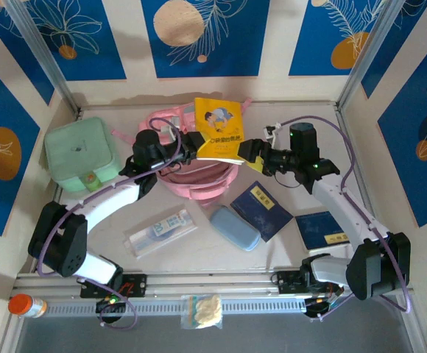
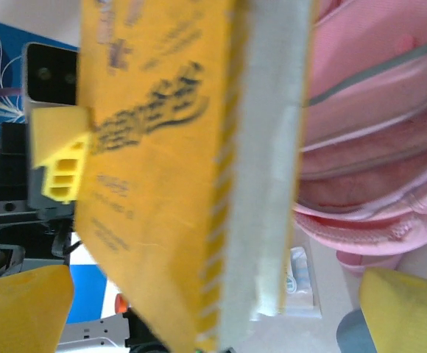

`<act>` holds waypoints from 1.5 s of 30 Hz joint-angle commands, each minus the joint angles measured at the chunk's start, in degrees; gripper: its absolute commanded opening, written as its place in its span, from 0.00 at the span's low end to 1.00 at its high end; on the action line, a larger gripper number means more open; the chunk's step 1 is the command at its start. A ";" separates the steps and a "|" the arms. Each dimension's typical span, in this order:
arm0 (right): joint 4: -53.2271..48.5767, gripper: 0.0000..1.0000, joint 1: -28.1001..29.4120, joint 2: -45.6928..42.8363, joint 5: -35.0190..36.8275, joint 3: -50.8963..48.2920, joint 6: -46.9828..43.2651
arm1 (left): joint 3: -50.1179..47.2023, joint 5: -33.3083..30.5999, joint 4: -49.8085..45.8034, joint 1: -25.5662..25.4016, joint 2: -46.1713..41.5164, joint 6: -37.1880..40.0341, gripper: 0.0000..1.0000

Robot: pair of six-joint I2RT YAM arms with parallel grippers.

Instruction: Pack the student bag

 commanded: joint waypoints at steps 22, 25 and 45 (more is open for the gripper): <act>14.83 0.66 2.29 -7.01 -1.68 -1.97 12.10 | 5.26 -2.54 -6.57 -3.15 -3.08 8.21 0.00; 9.15 0.52 2.40 -6.38 1.91 -0.41 9.04 | 5.61 -2.77 -7.85 -3.26 -3.50 9.26 0.00; 11.81 0.25 2.22 -3.17 -0.16 -0.88 10.54 | 5.98 -4.42 -14.65 -3.81 -5.21 14.67 0.00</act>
